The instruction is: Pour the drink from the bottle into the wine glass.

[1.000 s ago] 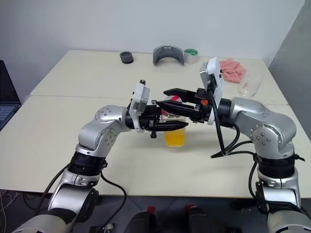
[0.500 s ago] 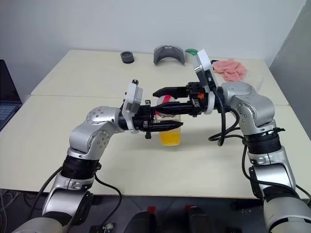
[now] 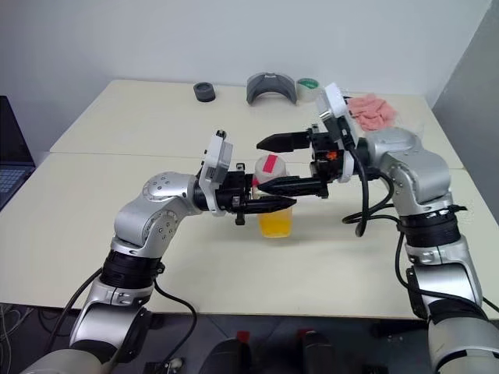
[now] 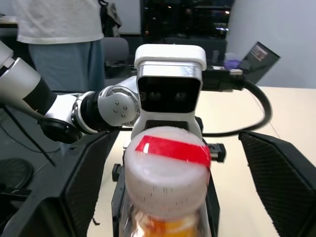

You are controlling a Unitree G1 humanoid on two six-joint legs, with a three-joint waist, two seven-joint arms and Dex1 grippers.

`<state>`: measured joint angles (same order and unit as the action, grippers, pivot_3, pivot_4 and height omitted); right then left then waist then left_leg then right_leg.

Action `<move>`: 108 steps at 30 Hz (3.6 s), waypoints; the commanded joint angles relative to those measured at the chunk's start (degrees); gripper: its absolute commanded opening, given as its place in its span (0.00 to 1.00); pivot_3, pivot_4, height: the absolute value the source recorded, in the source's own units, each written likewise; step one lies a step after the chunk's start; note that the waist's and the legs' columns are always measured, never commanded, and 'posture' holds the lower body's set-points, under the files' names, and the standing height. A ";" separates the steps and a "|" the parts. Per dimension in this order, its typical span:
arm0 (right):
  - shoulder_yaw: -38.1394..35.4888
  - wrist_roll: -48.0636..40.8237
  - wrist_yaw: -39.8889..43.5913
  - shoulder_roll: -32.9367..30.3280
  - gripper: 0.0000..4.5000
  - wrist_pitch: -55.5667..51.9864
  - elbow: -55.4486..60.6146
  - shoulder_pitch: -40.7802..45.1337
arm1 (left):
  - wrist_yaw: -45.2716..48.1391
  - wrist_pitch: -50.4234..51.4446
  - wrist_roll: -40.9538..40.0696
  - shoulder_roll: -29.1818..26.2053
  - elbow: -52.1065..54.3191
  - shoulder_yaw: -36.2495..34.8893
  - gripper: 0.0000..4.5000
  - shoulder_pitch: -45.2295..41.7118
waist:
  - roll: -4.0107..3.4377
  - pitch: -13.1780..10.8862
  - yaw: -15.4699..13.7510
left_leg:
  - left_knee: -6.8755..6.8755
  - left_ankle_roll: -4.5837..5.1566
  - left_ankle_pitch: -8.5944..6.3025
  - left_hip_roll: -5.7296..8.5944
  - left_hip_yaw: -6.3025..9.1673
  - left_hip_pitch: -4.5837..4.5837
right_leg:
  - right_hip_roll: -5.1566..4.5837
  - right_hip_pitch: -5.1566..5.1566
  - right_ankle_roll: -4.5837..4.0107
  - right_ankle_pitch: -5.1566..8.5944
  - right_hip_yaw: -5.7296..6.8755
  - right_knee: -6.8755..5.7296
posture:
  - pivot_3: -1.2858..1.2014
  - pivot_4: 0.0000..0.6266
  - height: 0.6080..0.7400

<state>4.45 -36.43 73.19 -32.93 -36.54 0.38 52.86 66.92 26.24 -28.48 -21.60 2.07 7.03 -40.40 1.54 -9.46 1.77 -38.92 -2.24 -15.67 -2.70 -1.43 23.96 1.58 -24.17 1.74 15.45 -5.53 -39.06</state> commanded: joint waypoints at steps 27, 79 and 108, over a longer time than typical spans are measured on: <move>-9.67 -11.12 -59.31 11.96 0.99 -24.81 38.88 -13.28 | 1.45 -3.94 0.10 2.17 -2.91 0.38 0.42 -2.94 | 0.00 0.00 0.13 | 0.00 0.00 0.00 0.01 -0.03 0.02 | 0.03 -0.01 0.01 0.01 -0.05 0.01 | 0.52 0.24 1.00; -14.76 -18.05 -58.38 -0.24 0.99 -22.75 37.70 -16.07 | 1.53 -4.31 0.60 2.71 -4.33 -0.06 0.42 -4.05 | 0.00 0.00 0.10 | 0.01 0.00 0.00 0.02 -0.02 0.04 | 0.04 0.00 0.01 0.02 -0.05 0.04 | 0.52 0.24 1.00; -15.98 -21.93 -59.11 -4.65 0.99 -21.92 38.61 -17.54 | 1.57 -4.47 0.69 2.73 -3.87 -0.21 0.42 -3.19 | 0.00 0.00 0.09 | 0.01 0.00 0.00 0.01 -0.02 0.04 | 0.04 0.00 0.01 0.02 -0.06 0.04 | 0.52 0.24 1.00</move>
<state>-8.44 -58.07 15.75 -36.64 -58.71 38.30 34.66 68.01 23.29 -26.69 -18.93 -4.04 7.57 -43.05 1.54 -9.46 1.86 -38.91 -2.23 -15.67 -2.69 -1.45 23.99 1.62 -24.17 1.75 15.46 -5.59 -39.02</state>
